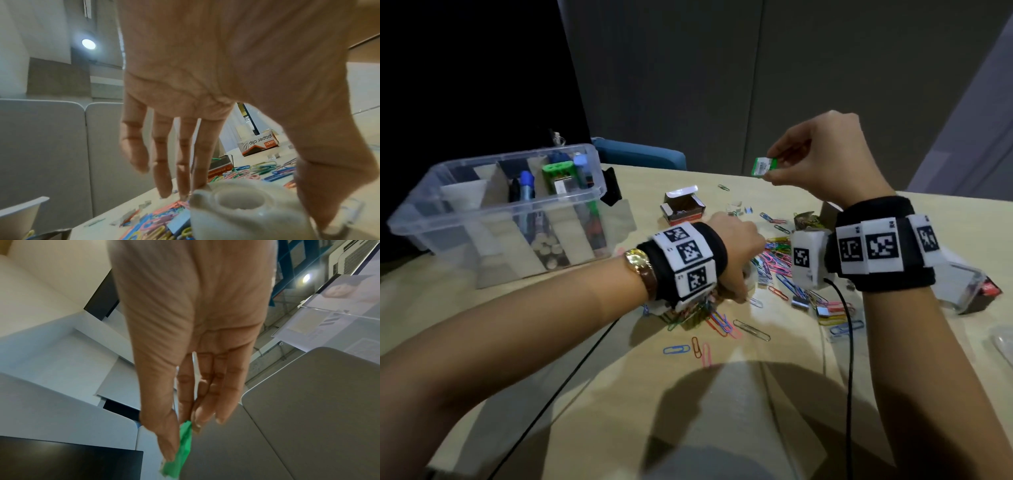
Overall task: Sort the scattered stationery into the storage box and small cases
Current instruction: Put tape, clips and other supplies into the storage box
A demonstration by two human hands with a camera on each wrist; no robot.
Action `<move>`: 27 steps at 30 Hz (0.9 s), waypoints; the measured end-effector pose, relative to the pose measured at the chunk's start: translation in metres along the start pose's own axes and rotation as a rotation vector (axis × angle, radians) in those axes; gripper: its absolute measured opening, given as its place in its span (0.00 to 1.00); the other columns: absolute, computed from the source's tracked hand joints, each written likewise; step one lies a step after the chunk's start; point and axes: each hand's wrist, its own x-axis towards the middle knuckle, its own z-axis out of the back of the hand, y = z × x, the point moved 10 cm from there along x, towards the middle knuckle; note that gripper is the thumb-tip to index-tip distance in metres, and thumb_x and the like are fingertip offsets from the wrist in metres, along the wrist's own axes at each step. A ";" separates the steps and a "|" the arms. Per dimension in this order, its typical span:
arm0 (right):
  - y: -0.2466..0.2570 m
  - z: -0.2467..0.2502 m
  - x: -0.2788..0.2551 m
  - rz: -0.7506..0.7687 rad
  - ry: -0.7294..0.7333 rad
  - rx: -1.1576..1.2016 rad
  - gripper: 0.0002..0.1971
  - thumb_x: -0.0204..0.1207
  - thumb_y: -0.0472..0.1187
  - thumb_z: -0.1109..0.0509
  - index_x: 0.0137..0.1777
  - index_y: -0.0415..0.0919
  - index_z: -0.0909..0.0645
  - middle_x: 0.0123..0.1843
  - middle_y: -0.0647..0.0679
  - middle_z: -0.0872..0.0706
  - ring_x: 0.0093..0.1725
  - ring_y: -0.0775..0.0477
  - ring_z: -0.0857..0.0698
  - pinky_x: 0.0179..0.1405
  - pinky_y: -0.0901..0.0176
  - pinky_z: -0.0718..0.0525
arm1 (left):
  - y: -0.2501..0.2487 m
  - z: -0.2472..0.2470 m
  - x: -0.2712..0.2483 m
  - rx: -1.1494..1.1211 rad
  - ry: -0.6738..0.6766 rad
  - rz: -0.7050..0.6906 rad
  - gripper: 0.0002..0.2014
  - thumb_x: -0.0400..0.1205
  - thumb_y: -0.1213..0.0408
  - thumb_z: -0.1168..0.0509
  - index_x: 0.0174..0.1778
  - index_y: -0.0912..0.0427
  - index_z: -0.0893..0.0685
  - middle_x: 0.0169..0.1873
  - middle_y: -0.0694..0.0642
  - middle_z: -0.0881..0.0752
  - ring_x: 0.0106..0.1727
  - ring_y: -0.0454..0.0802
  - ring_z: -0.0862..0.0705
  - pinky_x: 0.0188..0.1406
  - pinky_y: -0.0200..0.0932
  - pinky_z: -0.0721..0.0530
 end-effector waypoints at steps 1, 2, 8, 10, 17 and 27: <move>0.002 -0.001 0.000 0.003 -0.003 0.012 0.11 0.62 0.42 0.15 0.45 0.45 0.09 0.36 0.52 0.11 0.38 0.55 0.12 0.50 0.52 0.11 | -0.001 0.005 -0.003 0.014 -0.047 -0.006 0.30 0.68 0.32 0.29 0.50 0.54 0.22 0.46 0.52 0.24 0.46 0.53 0.22 0.33 0.43 0.32; 0.005 -0.001 0.000 0.007 -0.008 0.025 0.11 0.62 0.42 0.15 0.45 0.46 0.09 0.35 0.52 0.11 0.38 0.56 0.11 0.50 0.51 0.11 | 0.001 0.013 -0.007 0.001 -0.105 0.006 0.29 0.67 0.32 0.28 0.46 0.55 0.23 0.43 0.51 0.23 0.45 0.53 0.22 0.33 0.44 0.32; 0.043 0.015 -0.006 0.074 0.029 0.185 0.13 0.60 0.41 0.14 0.45 0.46 0.09 0.34 0.49 0.10 0.33 0.59 0.13 0.43 0.70 0.14 | 0.100 0.060 -0.094 -0.398 -0.540 0.312 0.26 0.59 0.35 0.26 0.36 0.55 0.18 0.33 0.50 0.15 0.37 0.53 0.16 0.34 0.47 0.19; 0.068 0.011 -0.008 0.120 0.095 0.249 0.13 0.60 0.41 0.14 0.45 0.47 0.09 0.34 0.50 0.10 0.34 0.61 0.12 0.41 0.76 0.16 | 0.151 0.058 -0.140 -0.587 -0.731 0.436 0.27 0.57 0.35 0.26 0.37 0.55 0.15 0.32 0.50 0.13 0.35 0.48 0.14 0.36 0.51 0.14; 0.151 -0.072 0.034 0.266 0.368 0.224 0.12 0.64 0.40 0.15 0.46 0.43 0.09 0.36 0.50 0.09 0.35 0.57 0.10 0.42 0.67 0.11 | 0.254 0.008 -0.261 -0.735 -1.151 0.843 0.28 0.62 0.34 0.30 0.43 0.56 0.16 0.36 0.49 0.13 0.35 0.37 0.16 0.36 0.38 0.15; 0.211 -0.209 0.078 0.311 0.953 -0.076 0.11 0.77 0.37 0.26 0.56 0.31 0.12 0.50 0.38 0.09 0.43 0.50 0.11 0.36 0.69 0.14 | 0.286 -0.050 -0.262 -1.036 -1.225 0.846 0.15 0.79 0.52 0.28 0.53 0.60 0.16 0.37 0.58 0.12 0.38 0.50 0.11 0.32 0.49 0.10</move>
